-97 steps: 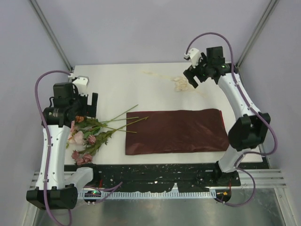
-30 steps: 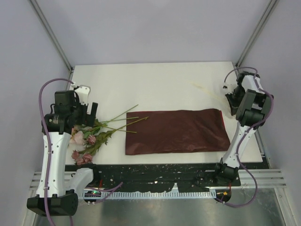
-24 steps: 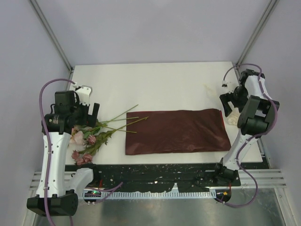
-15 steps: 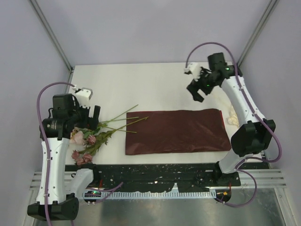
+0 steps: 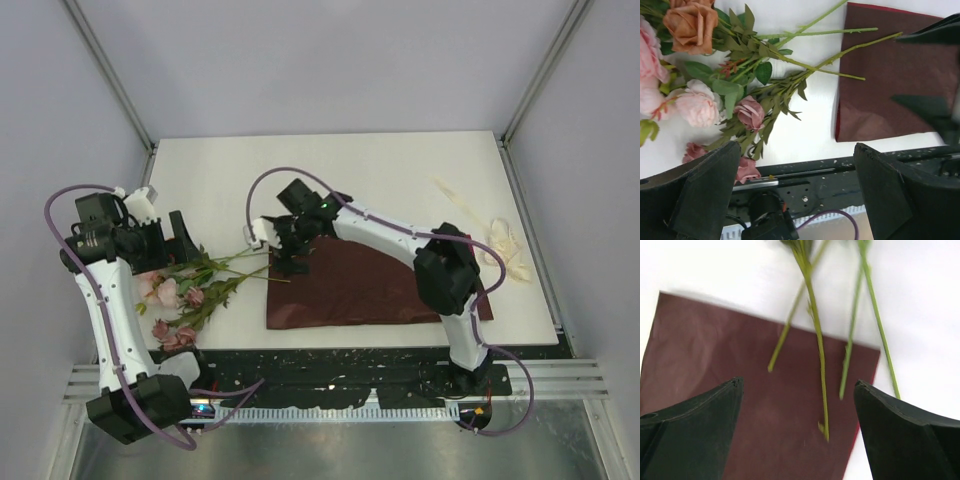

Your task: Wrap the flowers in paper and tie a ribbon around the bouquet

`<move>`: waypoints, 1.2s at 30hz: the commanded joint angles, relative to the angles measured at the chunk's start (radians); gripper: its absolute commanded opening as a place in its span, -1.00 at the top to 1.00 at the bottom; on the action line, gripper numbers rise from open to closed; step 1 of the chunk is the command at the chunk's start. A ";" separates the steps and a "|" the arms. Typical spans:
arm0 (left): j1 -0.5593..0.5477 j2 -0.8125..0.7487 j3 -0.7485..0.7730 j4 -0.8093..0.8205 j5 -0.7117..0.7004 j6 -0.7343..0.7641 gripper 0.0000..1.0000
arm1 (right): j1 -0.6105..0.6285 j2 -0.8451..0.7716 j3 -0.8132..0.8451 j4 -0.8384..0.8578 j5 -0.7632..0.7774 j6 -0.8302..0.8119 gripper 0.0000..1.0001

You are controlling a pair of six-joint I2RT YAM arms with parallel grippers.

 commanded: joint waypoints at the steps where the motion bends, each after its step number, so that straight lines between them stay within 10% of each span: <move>1: 0.055 0.013 0.035 -0.034 0.154 -0.022 -0.99 | 0.121 0.044 0.024 0.214 0.027 -0.075 -0.91; 16: 0.116 0.047 0.106 -0.070 0.174 0.022 -0.99 | 0.205 0.323 0.154 0.411 0.173 -0.171 -0.91; 28: 0.233 0.099 0.155 -0.098 0.260 0.042 -0.99 | 0.217 0.538 0.421 0.202 0.336 -0.420 -1.00; 30: 0.259 0.110 0.167 -0.106 0.283 0.041 -0.99 | 0.217 0.553 0.458 0.167 0.336 -0.430 -0.94; 33: 0.291 0.125 0.182 -0.116 0.309 0.041 -0.99 | 0.214 0.605 0.568 0.051 0.353 -0.470 -0.08; 36: 0.323 0.139 0.195 -0.135 0.341 0.045 -0.99 | 0.211 0.654 0.694 -0.105 0.328 -0.487 -0.06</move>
